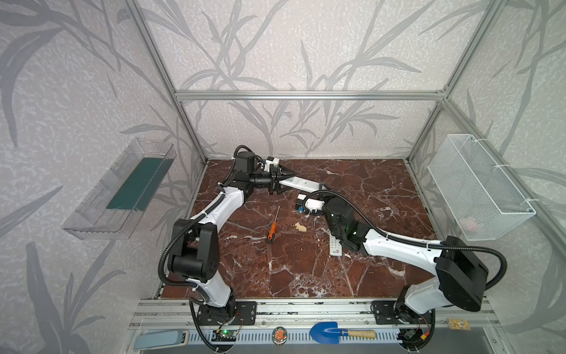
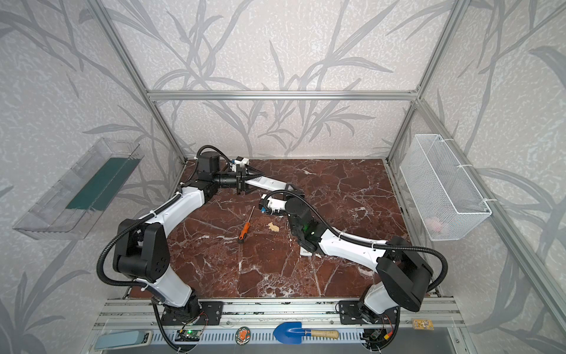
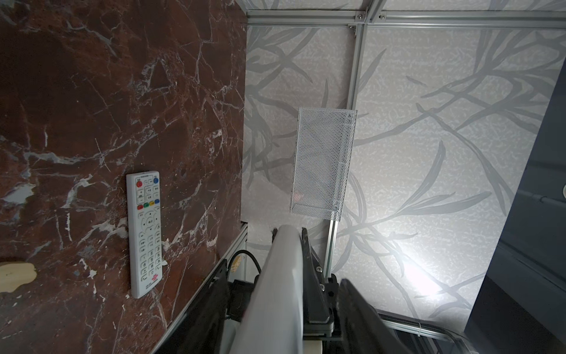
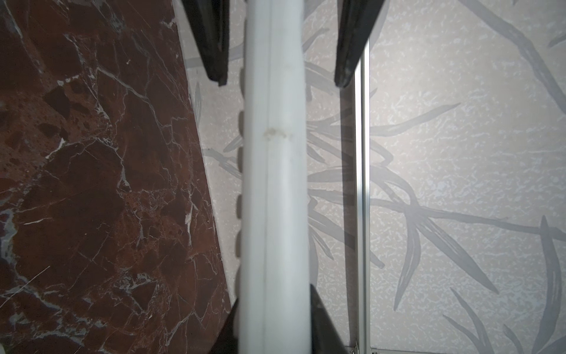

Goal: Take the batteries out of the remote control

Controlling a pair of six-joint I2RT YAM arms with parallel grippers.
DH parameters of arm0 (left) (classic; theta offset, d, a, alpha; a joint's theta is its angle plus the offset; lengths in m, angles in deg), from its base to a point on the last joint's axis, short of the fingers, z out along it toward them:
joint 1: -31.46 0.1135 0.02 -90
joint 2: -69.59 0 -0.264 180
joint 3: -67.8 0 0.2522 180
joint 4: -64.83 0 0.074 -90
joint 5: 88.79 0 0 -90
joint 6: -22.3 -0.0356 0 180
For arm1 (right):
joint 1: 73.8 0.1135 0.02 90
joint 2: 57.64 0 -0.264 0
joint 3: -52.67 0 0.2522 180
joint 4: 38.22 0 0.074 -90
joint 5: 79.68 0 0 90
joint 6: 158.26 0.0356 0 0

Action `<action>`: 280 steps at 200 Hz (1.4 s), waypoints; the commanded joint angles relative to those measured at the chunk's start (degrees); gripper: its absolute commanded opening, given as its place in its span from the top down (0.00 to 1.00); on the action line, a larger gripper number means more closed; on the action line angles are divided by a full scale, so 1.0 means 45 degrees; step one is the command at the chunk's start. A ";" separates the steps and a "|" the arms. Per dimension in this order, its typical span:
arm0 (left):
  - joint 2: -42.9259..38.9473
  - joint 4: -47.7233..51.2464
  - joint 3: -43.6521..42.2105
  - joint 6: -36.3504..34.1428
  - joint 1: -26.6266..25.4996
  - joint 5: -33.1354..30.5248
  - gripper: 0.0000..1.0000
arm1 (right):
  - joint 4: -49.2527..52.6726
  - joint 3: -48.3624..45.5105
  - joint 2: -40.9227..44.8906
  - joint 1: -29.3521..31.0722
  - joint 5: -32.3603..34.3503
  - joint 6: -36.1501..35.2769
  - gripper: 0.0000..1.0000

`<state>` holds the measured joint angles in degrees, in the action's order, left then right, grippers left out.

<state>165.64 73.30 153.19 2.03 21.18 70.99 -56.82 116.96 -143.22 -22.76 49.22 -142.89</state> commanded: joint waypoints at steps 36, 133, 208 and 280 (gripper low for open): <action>-0.0109 -0.1283 -0.0693 0.0868 -0.0098 0.0528 0.55 | -0.0514 -0.0479 0.0631 0.0015 -0.0168 0.0250 1.00; -0.0118 -0.1273 -0.0704 0.0947 -0.0343 0.0412 0.61 | -0.0195 -0.1281 0.1517 -0.0048 -0.0609 0.0299 1.00; -0.0044 -0.2181 -0.0958 0.1663 -0.0781 0.0397 0.79 | 0.0817 -0.1499 0.2009 -0.0145 -0.0722 0.0760 0.83; 0.0282 -0.4548 -0.1027 0.3349 -0.0845 -0.0008 0.93 | 0.2848 -0.1399 0.2849 -0.0451 -0.0623 0.2318 0.01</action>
<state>165.86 61.38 148.78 11.56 17.57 71.16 -47.92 110.40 -133.12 -24.50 45.44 -136.99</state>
